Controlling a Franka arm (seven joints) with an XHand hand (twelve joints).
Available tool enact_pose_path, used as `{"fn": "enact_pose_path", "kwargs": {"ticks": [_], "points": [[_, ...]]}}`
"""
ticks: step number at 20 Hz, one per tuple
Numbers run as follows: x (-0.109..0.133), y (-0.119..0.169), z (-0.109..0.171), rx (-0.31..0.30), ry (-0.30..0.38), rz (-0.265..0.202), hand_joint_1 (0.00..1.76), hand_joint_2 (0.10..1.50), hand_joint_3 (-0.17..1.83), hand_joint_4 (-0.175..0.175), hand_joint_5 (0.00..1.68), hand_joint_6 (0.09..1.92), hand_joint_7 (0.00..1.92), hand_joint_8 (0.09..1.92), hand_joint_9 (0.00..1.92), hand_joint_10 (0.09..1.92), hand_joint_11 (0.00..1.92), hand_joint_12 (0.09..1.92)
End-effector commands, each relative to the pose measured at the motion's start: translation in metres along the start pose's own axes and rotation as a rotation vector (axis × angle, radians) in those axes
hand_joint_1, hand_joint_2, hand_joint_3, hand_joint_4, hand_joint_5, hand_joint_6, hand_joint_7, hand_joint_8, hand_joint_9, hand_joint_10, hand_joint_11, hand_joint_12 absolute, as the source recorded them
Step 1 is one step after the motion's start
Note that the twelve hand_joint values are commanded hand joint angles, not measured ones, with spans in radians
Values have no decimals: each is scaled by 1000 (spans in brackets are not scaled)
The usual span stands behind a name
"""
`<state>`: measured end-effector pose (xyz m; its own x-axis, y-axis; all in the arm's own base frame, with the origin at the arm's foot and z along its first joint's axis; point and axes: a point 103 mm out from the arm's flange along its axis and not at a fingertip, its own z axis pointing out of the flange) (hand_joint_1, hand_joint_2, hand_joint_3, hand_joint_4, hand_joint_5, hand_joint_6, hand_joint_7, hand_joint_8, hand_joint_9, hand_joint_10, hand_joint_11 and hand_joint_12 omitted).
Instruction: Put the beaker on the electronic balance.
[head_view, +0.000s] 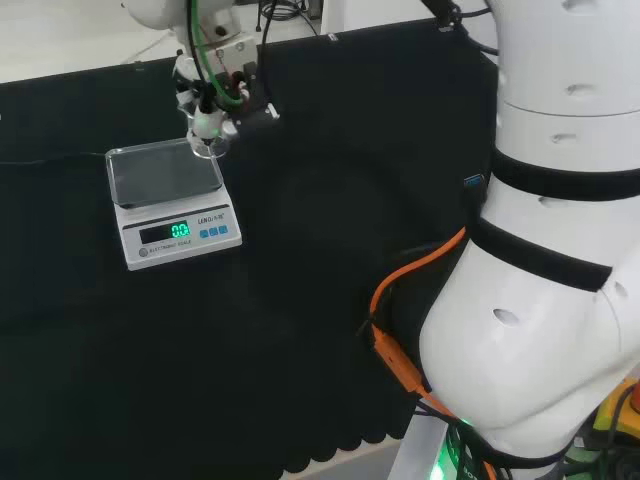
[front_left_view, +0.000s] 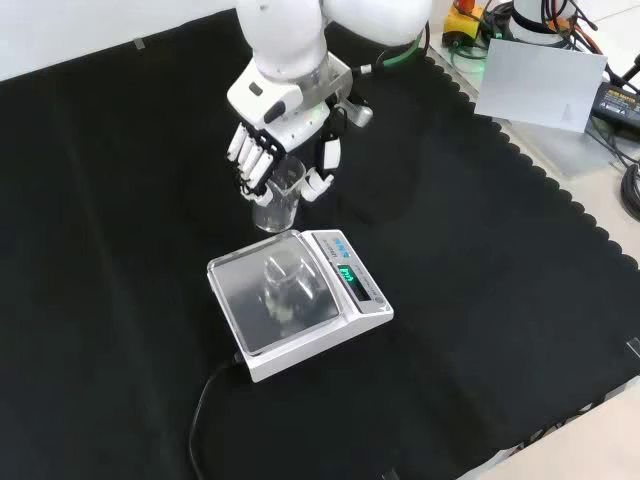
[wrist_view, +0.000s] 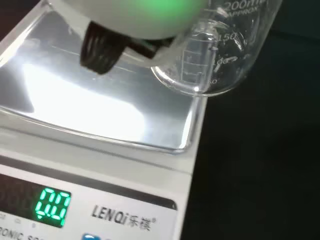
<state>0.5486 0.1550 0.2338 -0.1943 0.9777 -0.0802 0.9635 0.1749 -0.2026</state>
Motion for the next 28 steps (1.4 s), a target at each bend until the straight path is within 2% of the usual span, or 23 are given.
{"fn": "enact_pose_path", "kwargs": {"ticks": [1,10,16,23,26,28], "points": [[25,14,2,9,-13,-37,1217,571,830,-62,713,1166,806,804,1031,600,710,1261],[45,36,20,36,-28,-75,1218,571,831,-65,729,1165,809,812,1034,609,722,1255],[48,50,42,66,-25,-78,1219,572,832,-68,735,1163,810,818,1033,617,727,1251],[49,56,44,77,-27,-78,1220,571,834,-72,739,1161,805,820,1027,623,723,1247],[48,57,44,83,-29,-76,1213,550,849,-61,669,1174,798,776,1013,606,677,1272],[48,56,44,93,-35,-77,1201,521,842,-55,561,1136,754,749,951,618,605,1298]]}}
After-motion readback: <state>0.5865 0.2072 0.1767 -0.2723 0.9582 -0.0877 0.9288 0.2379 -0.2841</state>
